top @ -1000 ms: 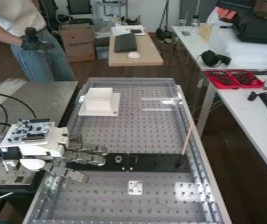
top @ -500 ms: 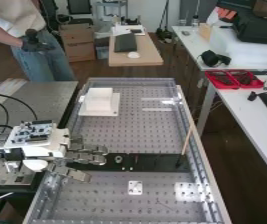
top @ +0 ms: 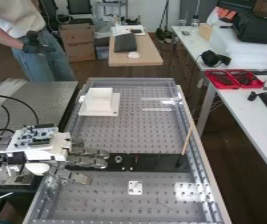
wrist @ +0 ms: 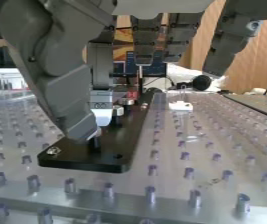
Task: Grab the smaller nut and place it in the white container
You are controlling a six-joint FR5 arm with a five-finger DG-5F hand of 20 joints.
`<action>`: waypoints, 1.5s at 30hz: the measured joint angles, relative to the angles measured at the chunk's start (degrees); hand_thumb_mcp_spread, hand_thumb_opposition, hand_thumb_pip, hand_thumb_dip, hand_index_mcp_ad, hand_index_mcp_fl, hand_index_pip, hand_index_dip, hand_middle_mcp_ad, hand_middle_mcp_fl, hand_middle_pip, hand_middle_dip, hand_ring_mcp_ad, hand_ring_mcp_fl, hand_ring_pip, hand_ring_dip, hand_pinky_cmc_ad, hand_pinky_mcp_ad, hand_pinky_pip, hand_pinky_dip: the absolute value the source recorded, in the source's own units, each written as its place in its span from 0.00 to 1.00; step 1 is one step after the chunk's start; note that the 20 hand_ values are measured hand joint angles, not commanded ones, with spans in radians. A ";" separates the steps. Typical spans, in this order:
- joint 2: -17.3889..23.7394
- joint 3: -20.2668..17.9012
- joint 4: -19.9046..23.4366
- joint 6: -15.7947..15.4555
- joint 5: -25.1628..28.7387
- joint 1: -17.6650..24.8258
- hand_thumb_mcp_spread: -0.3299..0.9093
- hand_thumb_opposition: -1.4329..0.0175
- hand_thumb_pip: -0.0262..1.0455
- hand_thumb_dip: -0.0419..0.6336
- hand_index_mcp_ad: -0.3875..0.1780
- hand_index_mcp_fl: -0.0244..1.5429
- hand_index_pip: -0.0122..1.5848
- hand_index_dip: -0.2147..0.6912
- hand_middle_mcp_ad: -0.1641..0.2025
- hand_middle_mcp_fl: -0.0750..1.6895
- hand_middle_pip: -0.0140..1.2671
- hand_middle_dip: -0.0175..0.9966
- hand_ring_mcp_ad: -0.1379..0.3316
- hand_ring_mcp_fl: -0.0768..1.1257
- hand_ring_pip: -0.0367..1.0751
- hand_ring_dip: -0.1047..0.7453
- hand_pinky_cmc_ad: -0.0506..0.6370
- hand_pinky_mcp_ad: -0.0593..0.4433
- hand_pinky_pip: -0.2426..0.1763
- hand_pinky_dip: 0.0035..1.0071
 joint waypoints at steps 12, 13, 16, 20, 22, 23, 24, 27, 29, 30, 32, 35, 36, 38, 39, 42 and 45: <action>-0.65 0.71 -0.38 -0.55 -0.55 -0.22 0.60 0.41 0.70 0.34 0.28 0.16 0.99 0.14 0.59 0.03 0.11 0.21 0.46 0.07 0.10 0.23 0.56 0.64 0.32 0.40; -0.71 0.81 -0.58 -0.72 -0.65 -0.26 0.60 0.41 0.70 0.34 0.28 0.16 0.99 0.14 0.59 0.03 0.11 0.20 0.46 0.07 0.10 0.23 0.56 0.64 0.32 0.40; -0.84 1.05 -0.86 -1.15 -1.06 -0.41 0.60 0.41 0.70 0.34 0.28 0.16 0.99 0.14 0.59 0.03 0.11 0.22 0.46 0.07 0.10 0.23 0.56 0.64 0.33 0.40; -0.83 1.23 -0.80 -1.58 -1.92 -0.65 0.60 0.41 0.70 0.34 0.28 0.16 0.99 0.14 0.58 0.03 0.11 0.22 0.46 0.07 0.10 0.23 0.56 0.64 0.32 0.40; -0.80 1.29 -0.54 -1.43 -2.31 -0.77 0.60 0.41 0.70 0.34 0.28 0.16 0.99 0.14 0.58 0.03 0.11 0.22 0.46 0.07 0.10 0.22 0.56 0.64 0.32 0.40; -0.80 1.32 -0.45 -1.36 -2.42 -0.81 0.60 0.41 0.70 0.34 0.28 0.16 0.99 0.14 0.58 0.03 0.11 0.22 0.46 0.07 0.10 0.22 0.56 0.64 0.32 0.40; -0.81 1.40 -0.42 -1.33 -2.57 -0.84 0.60 0.41 0.70 0.34 0.28 0.16 0.99 0.14 0.58 0.03 0.11 0.22 0.46 0.07 0.10 0.22 0.56 0.64 0.32 0.40; -0.90 1.62 -0.53 -1.48 -2.81 -0.84 0.60 0.41 0.70 0.34 0.28 0.16 0.99 0.14 0.58 0.03 0.11 0.22 0.46 0.07 0.10 0.22 0.56 0.64 0.32 0.40; -1.08 1.84 -0.67 -1.80 -3.07 -0.83 0.60 0.41 0.70 0.34 0.28 0.16 0.99 0.14 0.58 0.03 0.11 0.22 0.46 0.07 0.10 0.22 0.56 0.64 0.33 0.40; -1.17 1.98 -0.79 -1.96 -3.18 -0.83 0.60 0.41 0.70 0.34 0.28 0.16 0.99 0.14 0.58 0.03 0.11 0.22 0.46 0.07 0.10 0.22 0.56 0.64 0.32 0.40; -1.29 2.18 -1.01 -2.17 -3.27 -0.84 0.60 0.41 0.70 0.34 0.28 0.16 0.99 0.14 0.58 0.03 0.11 0.22 0.46 0.07 0.10 0.22 0.56 0.64 0.33 0.40; -1.41 2.44 -1.12 -2.41 -3.50 -0.89 0.60 0.41 0.70 0.34 0.27 0.16 0.99 0.14 0.59 0.03 0.11 0.22 0.46 0.07 0.10 0.22 0.56 0.64 0.32 0.40; -1.43 2.49 -1.20 -2.52 -3.57 -0.90 0.60 0.41 0.70 0.34 0.26 0.16 0.99 0.14 0.59 0.03 0.11 0.22 0.46 0.07 0.10 0.22 0.56 0.64 0.33 0.40; -1.49 2.74 -1.60 -3.05 -3.90 -1.00 0.60 0.41 0.70 0.34 0.26 0.16 0.99 0.14 0.59 0.03 0.11 0.22 0.46 0.07 0.10 0.22 0.56 0.64 0.32 0.40; -1.53 2.85 -1.79 -3.24 -4.01 -1.04 0.60 0.41 0.70 0.34 0.26 0.16 0.99 0.14 0.59 0.03 0.11 0.22 0.46 0.07 0.10 0.22 0.56 0.64 0.33 0.40; -1.71 3.07 -2.20 -3.60 -4.24 -1.16 0.60 0.41 0.70 0.34 0.26 0.16 0.99 0.14 0.59 0.03 0.11 0.22 0.46 0.07 0.10 0.22 0.56 0.64 0.33 0.40; -1.88 3.14 -2.42 -3.73 -4.42 -1.22 0.60 0.41 0.73 0.34 0.26 0.16 0.99 0.14 0.58 0.03 0.11 0.22 0.47 0.07 0.10 0.22 0.56 0.64 0.33 0.40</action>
